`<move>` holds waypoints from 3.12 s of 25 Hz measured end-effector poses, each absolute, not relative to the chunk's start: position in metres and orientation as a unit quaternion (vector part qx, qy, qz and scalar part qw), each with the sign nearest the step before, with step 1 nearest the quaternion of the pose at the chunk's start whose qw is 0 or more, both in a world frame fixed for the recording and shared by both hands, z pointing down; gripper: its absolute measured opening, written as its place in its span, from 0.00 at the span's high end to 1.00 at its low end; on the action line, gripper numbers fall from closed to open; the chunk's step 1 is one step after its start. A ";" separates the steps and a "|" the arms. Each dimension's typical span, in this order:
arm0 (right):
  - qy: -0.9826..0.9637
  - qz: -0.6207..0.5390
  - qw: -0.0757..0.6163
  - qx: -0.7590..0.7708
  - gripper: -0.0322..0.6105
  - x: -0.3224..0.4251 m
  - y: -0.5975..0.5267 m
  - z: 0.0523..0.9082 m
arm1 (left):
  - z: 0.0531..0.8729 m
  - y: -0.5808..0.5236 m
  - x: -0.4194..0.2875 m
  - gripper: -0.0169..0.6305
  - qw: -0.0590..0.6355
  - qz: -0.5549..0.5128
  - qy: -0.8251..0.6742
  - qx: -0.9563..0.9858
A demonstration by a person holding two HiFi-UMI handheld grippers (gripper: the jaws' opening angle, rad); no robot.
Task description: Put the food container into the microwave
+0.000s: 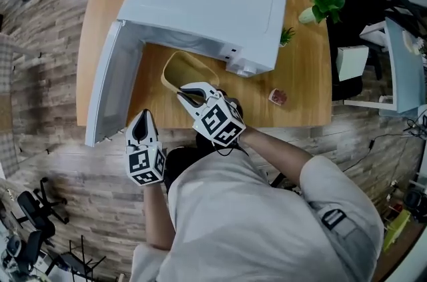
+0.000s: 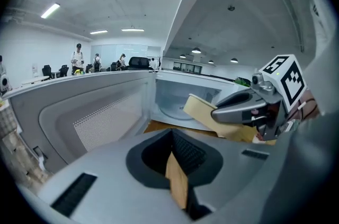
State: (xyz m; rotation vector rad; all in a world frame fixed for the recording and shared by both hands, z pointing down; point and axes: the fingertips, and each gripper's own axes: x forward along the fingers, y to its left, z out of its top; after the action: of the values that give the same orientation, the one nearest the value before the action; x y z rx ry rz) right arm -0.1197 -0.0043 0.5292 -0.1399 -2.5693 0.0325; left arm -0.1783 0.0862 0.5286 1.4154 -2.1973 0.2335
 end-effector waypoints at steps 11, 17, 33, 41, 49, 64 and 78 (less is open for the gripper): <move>-0.950 -0.029 0.302 -0.069 0.90 -0.143 -0.015 0.548 | 0.550 0.077 -0.191 0.96 0.278 0.080 -0.812 0.507; -0.947 -0.031 0.313 -0.066 0.90 -0.157 -0.015 0.555 | 0.559 0.078 -0.201 0.96 0.282 0.086 -0.807 0.511; -0.932 -0.105 0.345 -0.043 0.90 -0.180 -0.032 0.580 | 0.597 0.073 -0.215 0.95 0.303 0.083 -0.787 0.531; -0.926 -0.111 0.358 -0.034 0.90 -0.186 -0.044 0.589 | 0.598 0.067 -0.220 0.95 0.306 0.085 -0.782 0.536; -0.925 -0.121 0.360 -0.024 0.90 -0.193 -0.055 0.593 | 0.602 0.063 -0.221 0.96 0.309 0.089 -0.778 0.539; -0.919 -0.154 0.363 -0.015 0.90 -0.211 -0.075 0.598 | 0.601 0.058 -0.227 0.95 0.310 0.086 -0.782 0.534; -0.899 -0.205 0.386 -0.005 0.90 -0.228 -0.099 0.615 | 0.607 0.056 -0.232 0.96 0.319 0.074 -0.789 0.520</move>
State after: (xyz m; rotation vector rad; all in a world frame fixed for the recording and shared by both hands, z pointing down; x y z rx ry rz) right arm -0.2283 -0.0994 0.6146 -0.0130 -2.2897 -0.5225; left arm -0.2323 0.0559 0.6070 1.3681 -2.0747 0.1953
